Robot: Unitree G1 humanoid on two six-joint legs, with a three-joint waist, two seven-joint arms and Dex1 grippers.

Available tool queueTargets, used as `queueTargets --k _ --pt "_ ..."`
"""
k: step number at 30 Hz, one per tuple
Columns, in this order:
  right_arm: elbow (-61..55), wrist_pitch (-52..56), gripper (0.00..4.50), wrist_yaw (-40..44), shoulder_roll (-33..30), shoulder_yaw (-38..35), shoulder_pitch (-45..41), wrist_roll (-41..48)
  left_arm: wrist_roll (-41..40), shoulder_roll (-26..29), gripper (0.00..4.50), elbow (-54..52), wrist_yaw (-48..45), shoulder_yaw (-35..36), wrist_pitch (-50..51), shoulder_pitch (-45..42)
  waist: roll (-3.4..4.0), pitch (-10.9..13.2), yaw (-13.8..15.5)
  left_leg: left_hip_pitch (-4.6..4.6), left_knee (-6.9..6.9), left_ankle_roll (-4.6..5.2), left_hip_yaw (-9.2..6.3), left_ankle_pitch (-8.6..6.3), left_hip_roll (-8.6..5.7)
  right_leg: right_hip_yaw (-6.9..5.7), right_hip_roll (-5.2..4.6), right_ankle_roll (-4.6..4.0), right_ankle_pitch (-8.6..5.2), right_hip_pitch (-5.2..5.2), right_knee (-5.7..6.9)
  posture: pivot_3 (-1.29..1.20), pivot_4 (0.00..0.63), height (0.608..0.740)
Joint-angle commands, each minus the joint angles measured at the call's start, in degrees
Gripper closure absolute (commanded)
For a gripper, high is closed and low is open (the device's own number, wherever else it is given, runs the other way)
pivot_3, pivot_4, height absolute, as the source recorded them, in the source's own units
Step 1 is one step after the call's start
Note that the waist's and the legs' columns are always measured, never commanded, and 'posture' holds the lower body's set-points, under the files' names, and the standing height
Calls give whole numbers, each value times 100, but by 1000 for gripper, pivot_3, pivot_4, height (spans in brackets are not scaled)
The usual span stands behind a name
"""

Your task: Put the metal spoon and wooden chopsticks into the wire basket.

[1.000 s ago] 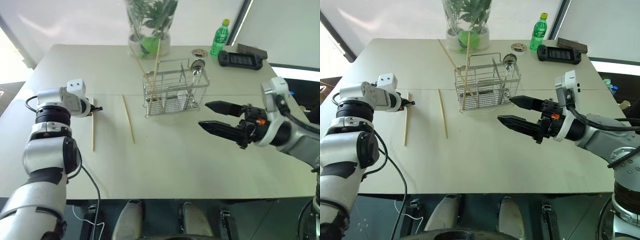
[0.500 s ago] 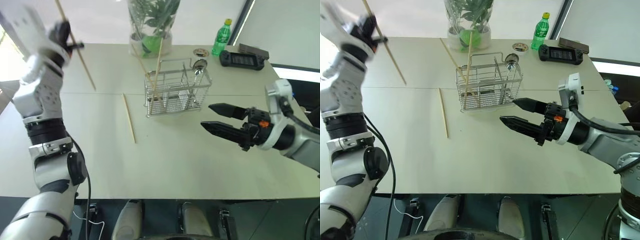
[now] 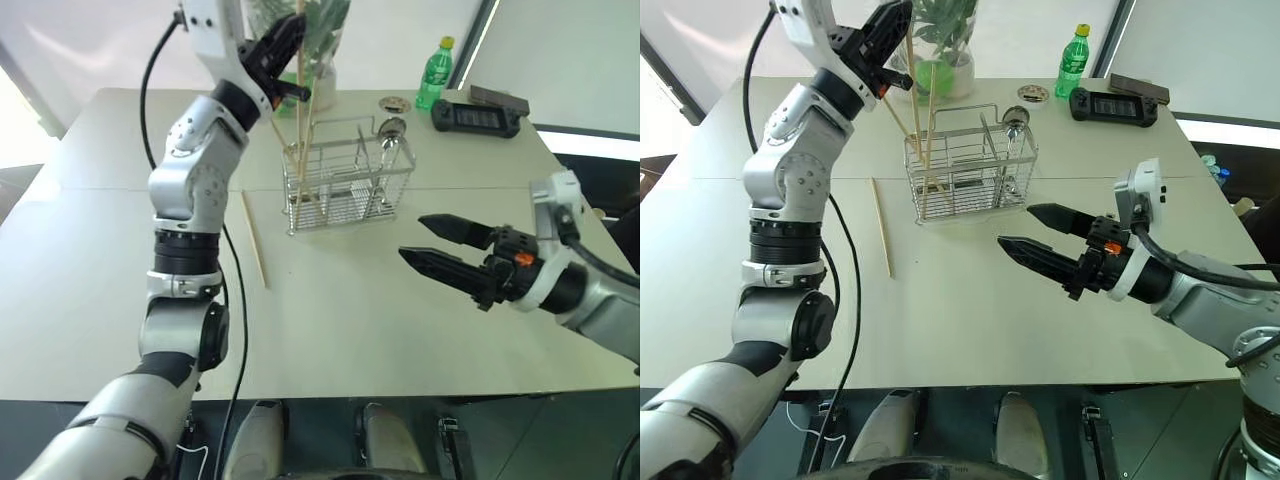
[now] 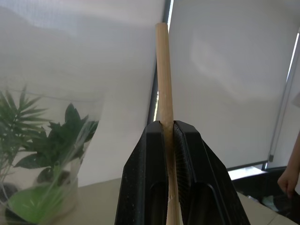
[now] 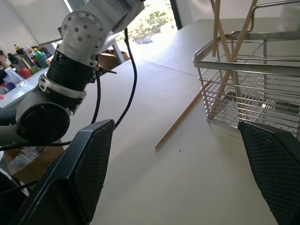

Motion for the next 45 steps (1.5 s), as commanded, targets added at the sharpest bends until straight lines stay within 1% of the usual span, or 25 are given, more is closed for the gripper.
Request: queueTargets --k 1,4,8,9,10,16,17,20,26,28,30,31,33,36,38,40,41,45 --pt "-241 -217 129 -117 -108 -260 71 218 160 -65 4465 51 -169 -91 -436 -101 -1 0 23 -1 1 0 0 0 0 0 0 0 0 1 -2 0 150 720" --pt "-222 -291 129 -233 -146 -314 90 338 335 -115 4465 141 -254 -158 -759 86 0 0 33 -3 3 0 0 0 0 0 0 0 0 3 -6 0 150 720" --pt "-175 -356 129 -372 -219 -274 19 466 302 -229 4465 274 -303 -139 -781 416 0 0 33 -2 3 0 0 0 0 0 0 0 0 6 -6 0 150 720" --pt "-160 -367 129 -377 -247 -250 -1 465 294 -276 3667 292 -289 -122 -804 483 0 0 33 -1 3 0 0 0 0 0 0 0 0 6 -6 0 150 720" --pt "-148 -376 129 -383 -272 -234 -13 472 278 -318 3407 285 -279 -106 -822 532 0 0 33 -1 3 0 -1 0 0 0 0 0 0 6 -6 0 150 720" --pt "-25 -386 129 -360 -381 -166 -120 557 216 -383 201 184 -76 63 -827 511 0 0 34 -3 6 0 -1 0 0 0 0 0 0 5 -5 0 150 720" --pt "12 -384 129 -341 -383 -129 -149 531 189 -340 64 119 -67 80 -758 495 0 0 31 -3 6 0 -1 0 0 -1 0 0 0 5 -5 0 150 720" --pt "107 -382 129 -276 -371 -38 -223 430 135 -67 64 -257 -105 71 -366 477 0 0 20 -2 6 0 -1 0 0 -1 0 0 0 4 -4 0 150 720" --pt "198 -416 129 -165 -307 105 -293 260 -379 1067 64 -1340 54 535 1092 346 1 0 -21 -2 2 0 -3 0 2 -1 3 0 0 -2 2 0 150 720" --pt "207 -429 129 -118 -273 149 -276 188 -625 1418 64 -1543 252 846 1612 297 2 0 -17 2 2 0 -3 0 2 -1 3 1 -1 3 2 0 150 720" --pt "207 -438 129 -84 -248 167 -258 147 -796 1595 64 -1603 620 1134 2045 272 2 0 -11 6 2 0 -3 0 2 0 3 1 -1 6 2 0 150 720" --pt "211 -442 129 -73 -236 180 -260 132 -734 1668 64 -1585 880 1235 2231 337 2 0 3 7 2 0 -4 0 2 -1 3 1 -1 8 2 0 150 720" --pt "221 -442 129 -50 -217 196 -272 102 -555 1761 64 -1529 1325 1320 2548 459 0 1 23 9 4 0 -4 0 2 0 3 2 -2 14 1 0 150 720" --pt "253 -443 129 -22 -186 236 -318 49 -8 1805 64 -1310 2171 1257 3068 683 0 0 27 15 4 0 -4 0 1 0 3 2 -2 20 0 0 150 720" --pt "273 -451 129 8 -166 271 -362 13 224 1710 64 -1082 2705 1233 3835 811 0 1 21 17 4 0 -4 0 1 0 3 2 -2 19 2 0 150 720" --pt "290 -464 129 18 -132 320 -437 -20 435 1676 64 -777 2708 832 4425 1037 0 1 16 17 3 0 -4 0 1 0 3 3 -2 19 3 0 150 720" --pt "295 -467 129 12 -110 343 -470 -33 502 1652 64 -641 2638 658 4563 1084 -1 1 22 18 3 0 -4 0 1 0 3 3 -2 18 3 0 150 720" --pt "254 -472 129 42 -42 407 -468 -123 592 1386 64 -53 2369 373 4630 927 -13 3 36 6 4 -1 -4 0 0 -1 3 2 -2 9 2 0 150 720"
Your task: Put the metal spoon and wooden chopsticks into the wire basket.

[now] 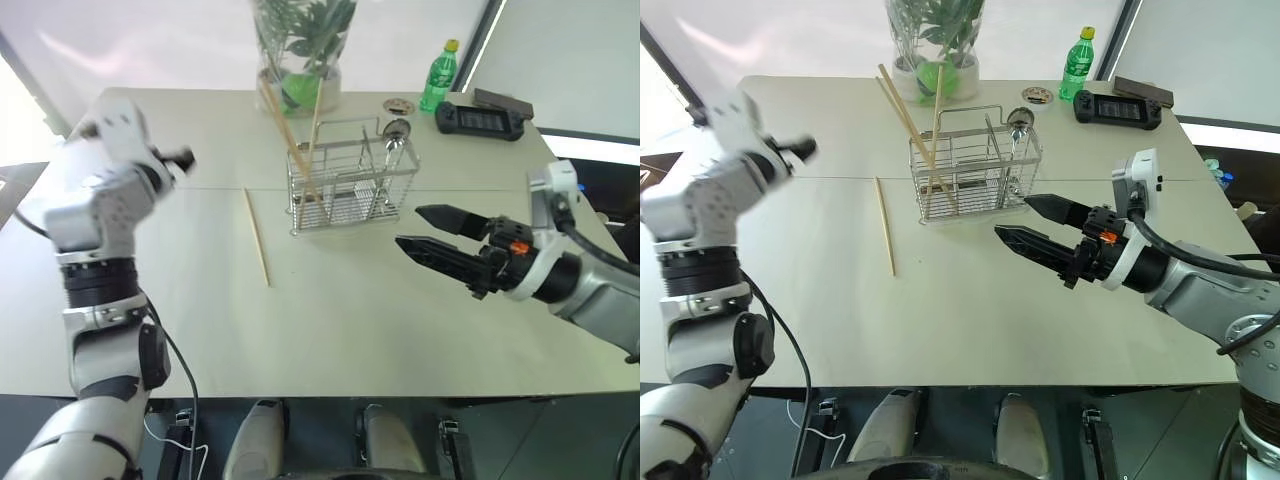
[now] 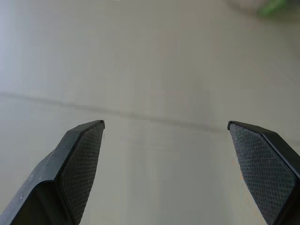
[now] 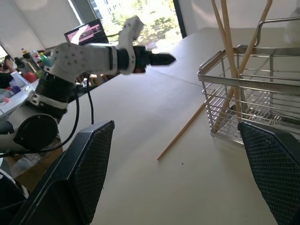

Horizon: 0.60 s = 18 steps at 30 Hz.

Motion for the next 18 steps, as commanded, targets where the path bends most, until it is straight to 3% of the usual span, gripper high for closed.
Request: queueTargets --k 1,9,15,18 --pt "-76 -146 129 56 51 -47 -26 -58 127 -90 64 228 -197 -173 -94 -308 -3 -2 -16 -5 0 0 0 0 0 0 0 0 0 -4 -1 0 150 720" --pt "-208 -195 129 -38 165 -49 104 -89 585 -702 64 1810 -312 -481 -907 -903 -2 -2 -15 -8 -3 0 0 0 0 1 0 0 0 -11 -1 0 150 720" --pt "-243 -233 129 -85 140 -132 176 -42 558 -1082 64 3358 74 40 -946 -1381 6 -8 -12 -2 -2 0 0 0 0 0 0 1 1 -7 2 0 150 720" --pt "-291 -257 129 -105 144 -143 235 -31 663 -1155 64 3878 -71 -21 -1217 -1571 16 -16 2 11 -2 0 1 0 0 0 -1 4 -1 9 1 0 150 720"
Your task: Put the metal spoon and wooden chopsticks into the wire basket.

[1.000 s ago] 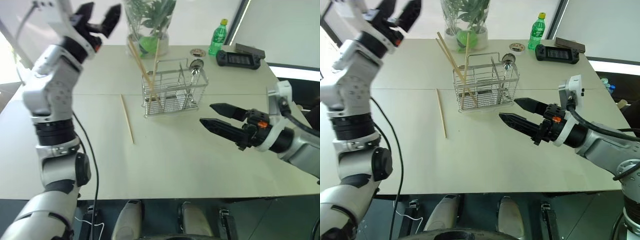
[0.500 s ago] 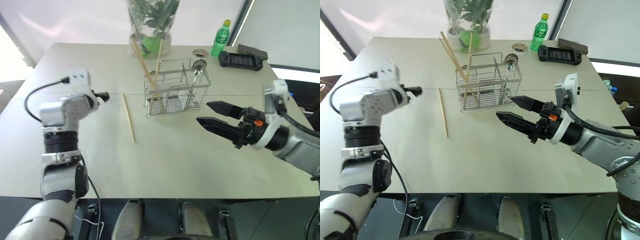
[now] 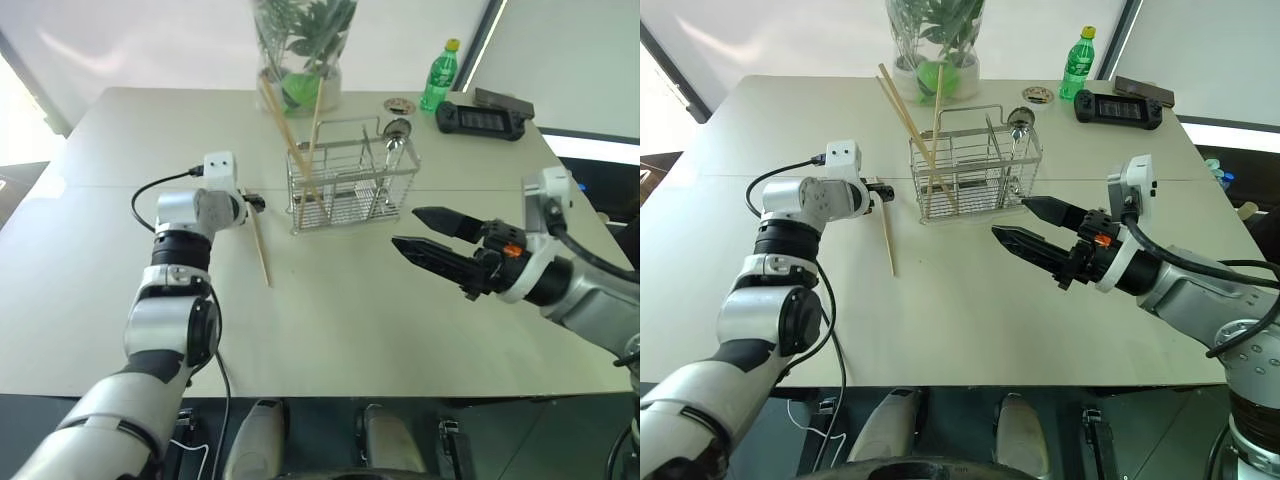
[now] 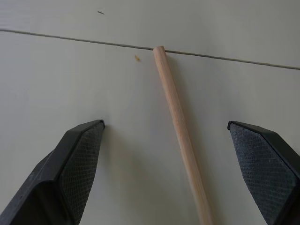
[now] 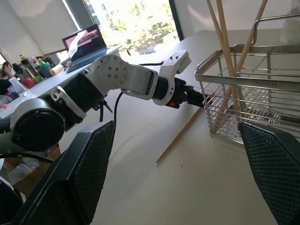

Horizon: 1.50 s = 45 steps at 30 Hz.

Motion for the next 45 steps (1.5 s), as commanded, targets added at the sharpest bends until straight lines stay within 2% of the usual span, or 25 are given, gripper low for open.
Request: queueTargets --k 1,2,5,7,8,9,12,18,23,27,30,35,38,45 --pt "-229 -148 129 -14 -3 -175 40 71 71 -133 64 644 -185 -20 -217 -119 15 -9 7 3 0 0 0 0 -1 0 0 0 0 4 0 0 150 720" --pt "-248 -155 129 -11 -4 -177 70 64 81 -146 64 743 -215 -25 -257 -168 18 -11 8 7 0 -1 0 0 -1 0 -1 0 0 9 -1 0 150 720" --pt "-310 -157 129 23 -30 -195 194 58 117 -181 902 945 -300 -19 -355 -286 19 -11 11 17 0 -1 0 -1 -2 -1 -1 0 -1 18 -1 0 150 720" --pt "-327 -167 129 39 -51 -205 261 36 137 -187 1852 1042 -332 -25 -412 -344 19 -11 17 16 0 -2 0 -1 -2 0 -2 1 -1 20 -2 0 150 720" --pt "-329 -174 129 46 -57 -209 280 29 152 -185 2513 1079 -335 -32 -441 -366 19 -11 17 15 0 -2 0 -1 -3 -1 -3 2 -2 20 -4 0 150 720" --pt "-331 -181 129 48 -61 -212 291 25 162 -183 2849 1106 -332 -30 -459 -381 19 -11 17 15 0 -2 0 -1 -4 -1 -3 2 -2 20 -4 0 150 720" --pt "-337 -195 129 44 -62 -210 297 30 171 -166 4369 1171 -304 0 -491 -418 19 -11 16 15 0 -2 0 -1 -4 -1 -4 3 -2 20 -4 0 150 720" --pt "-293 -201 129 57 -60 -161 229 23 200 29 4445 1045 55 188 -763 -368 19 -11 1 15 -1 -2 0 -1 -4 -1 -4 3 -2 18 -4 0 150 720" --pt "-246 -146 129 135 -148 -193 224 20 121 492 4445 312 741 772 -2035 -125 11 -6 -82 14 -9 -2 0 -1 -1 0 -4 3 -2 6 -1 0 150 720" --pt "-251 -91 129 223 -303 -293 327 31 -185 967 4445 -991 -182 956 -3070 -46 -5 4 -139 -7 -17 -4 0 0 2 0 -2 1 -1 -28 17 0 150 720" --pt "-258 -86 129 287 -389 -336 402 12 -550 1081 4445 -1972 -981 925 -3458 -169 -8 4 -89 -22 -16 -6 0 2 0 0 -2 0 0 -28 2 0 150 720" --pt "-224 -86 129 341 -403 -283 400 -69 -1137 882 4445 -2820 -1705 792 -3464 -716 -7 2 62 -24 6 -7 2 2 -4 -1 -4 0 1 -2 -10 0 150 720" --pt "-224 -83 129 312 -383 -226 339 -81 -1202 431 4445 -3086 -1929 438 -3593 -977 -6 1 90 -15 11 -6 2 2 -3 -1 -4 -1 0 9 -11 0 150 720" --pt "-395 -112 129 156 -351 -353 486 45 -1003 -286 4445 -3085 -2316 -128 -4131 -767 -5 1 69 -25 24 3 3 -3 -3 -1 -3 2 -1 2 -7 0 150 720"
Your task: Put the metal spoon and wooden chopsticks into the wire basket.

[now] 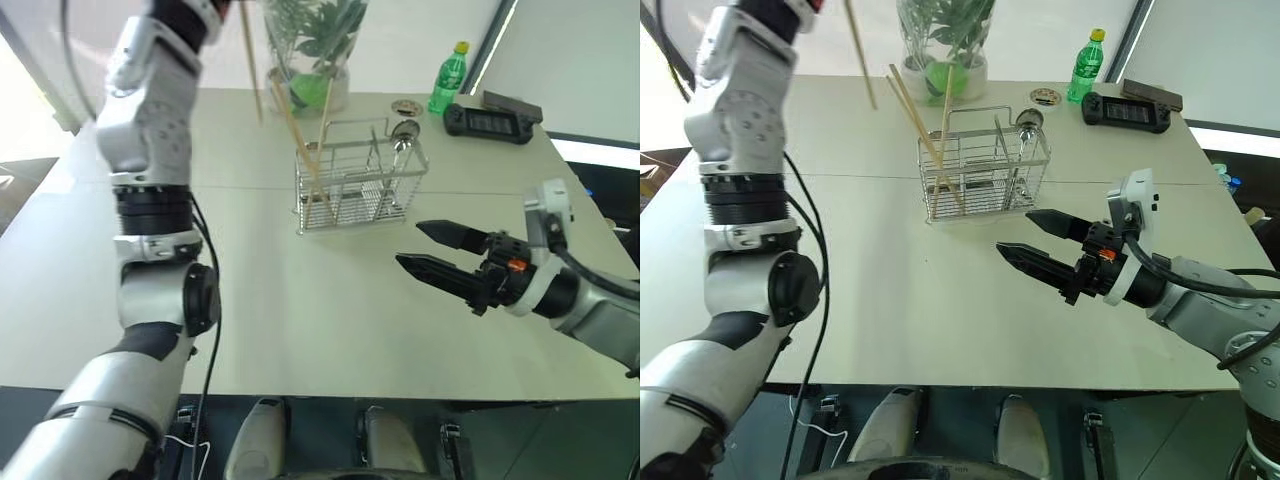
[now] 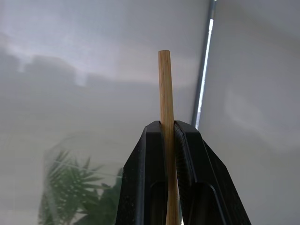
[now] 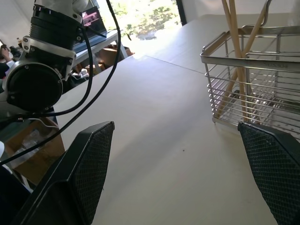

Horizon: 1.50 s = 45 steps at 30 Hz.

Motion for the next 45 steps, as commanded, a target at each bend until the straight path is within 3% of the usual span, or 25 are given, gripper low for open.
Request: queueTargets --k 1,7,17,20,26,27,31,35,40,45 --pt "-275 -86 129 -117 -21 -234 87 172 167 -171 4445 -85 -193 -256 -446 89 1 0 -23 0 0 3 0 -1 0 0 0 1 0 0 1 0 150 720" --pt "-465 -181 129 -374 38 -357 305 291 483 -505 4445 240 -330 -561 -988 587 2 -1 -100 2 6 6 0 -3 0 0 0 1 -1 3 3 0 150 720" --pt "-528 -232 129 -698 -54 -404 263 609 649 -776 4445 972 -110 -439 -1623 923 1 0 -84 -6 23 13 -1 -7 0 0 1 0 -1 5 1 0 150 720" --pt "-466 -209 129 -752 -169 -447 164 754 643 -876 3398 1056 -91 -450 -1757 1021 2 0 -86 -6 24 15 -1 -8 0 0 1 1 -1 6 0 0 150 720" --pt "-367 -192 129 -740 -316 -528 165 868 618 -964 293 941 11 -428 -1748 1058 2 0 -85 -6 25 16 -1 -8 0 -1 1 1 -1 6 0 0 150 720" --pt "-355 -190 129 -735 -322 -526 163 867 604 -963 31 904 51 -418 -1688 1042 2 0 -85 -6 25 16 -1 -9 0 0 1 1 -1 7 0 0 150 720" --pt "-304 -206 129 -707 -305 -461 124 825 595 -870 31 637 100 -449 -1457 1033 2 0 -86 -6 25 17 -1 -9 0 0 1 1 -1 7 0 0 150 720" --pt "-240 -222 129 -623 -258 -351 68 655 369 -291 31 -144 -271 -518 -352 931 2 0 -113 -5 25 17 -1 -9 0 0 1 1 -1 5 2 0 150 720" --pt "-98 -278 129 -216 -342 -315 99 -175 -376 1670 31 -1216 -1705 -531 1875 1116 14 2 -249 -2 18 17 -2 -9 5 0 8 0 -2 -3 14 0 150 720" --pt "424 -473 129 -173 -287 -151 -188 -1256 -610 3130 31 -1877 -3079 -588 2315 1877 29 -4 -219 2 13 17 -2 -9 6 0 7 -20 -12 2 8 0 150 720"
